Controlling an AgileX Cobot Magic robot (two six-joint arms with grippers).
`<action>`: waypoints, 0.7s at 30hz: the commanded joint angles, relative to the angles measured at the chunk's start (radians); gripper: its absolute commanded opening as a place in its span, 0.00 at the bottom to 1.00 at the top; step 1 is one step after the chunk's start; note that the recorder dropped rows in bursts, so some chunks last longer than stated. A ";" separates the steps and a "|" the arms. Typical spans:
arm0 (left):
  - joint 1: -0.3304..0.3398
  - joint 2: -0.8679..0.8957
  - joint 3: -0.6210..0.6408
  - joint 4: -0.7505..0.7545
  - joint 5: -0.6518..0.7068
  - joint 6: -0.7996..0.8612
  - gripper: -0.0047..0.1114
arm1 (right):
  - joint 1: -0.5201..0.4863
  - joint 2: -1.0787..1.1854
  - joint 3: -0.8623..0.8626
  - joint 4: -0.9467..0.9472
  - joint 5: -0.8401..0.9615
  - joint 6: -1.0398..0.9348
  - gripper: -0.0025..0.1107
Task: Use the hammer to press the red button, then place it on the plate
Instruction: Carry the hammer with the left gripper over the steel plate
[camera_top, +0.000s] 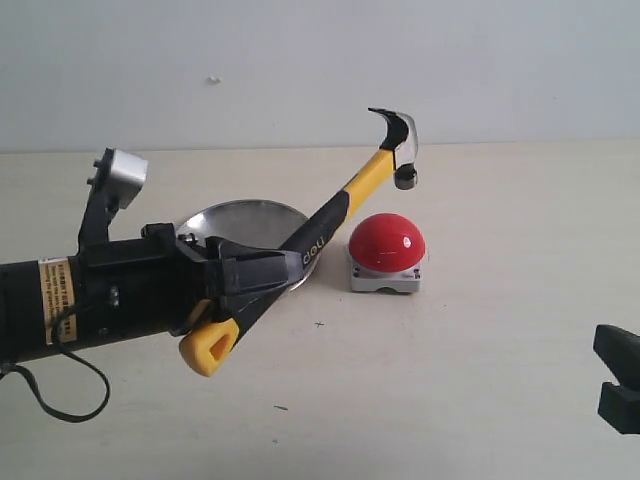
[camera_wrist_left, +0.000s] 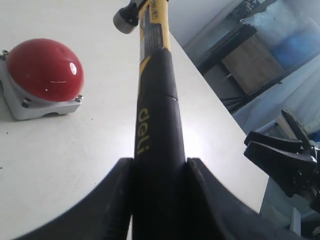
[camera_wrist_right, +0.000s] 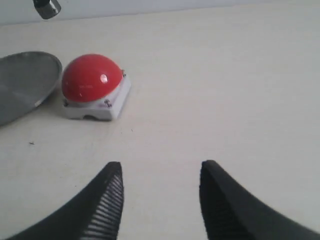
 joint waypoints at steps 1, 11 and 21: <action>0.002 -0.035 0.003 -0.032 -0.053 0.036 0.04 | 0.003 -0.073 0.033 -0.209 -0.058 0.128 0.25; 0.002 -0.010 0.003 -0.144 -0.042 0.134 0.04 | 0.003 -0.188 0.043 -0.243 -0.165 0.128 0.05; 0.002 -0.018 -0.097 -0.096 -0.055 0.064 0.04 | 0.003 -0.188 0.043 -0.243 -0.164 0.123 0.05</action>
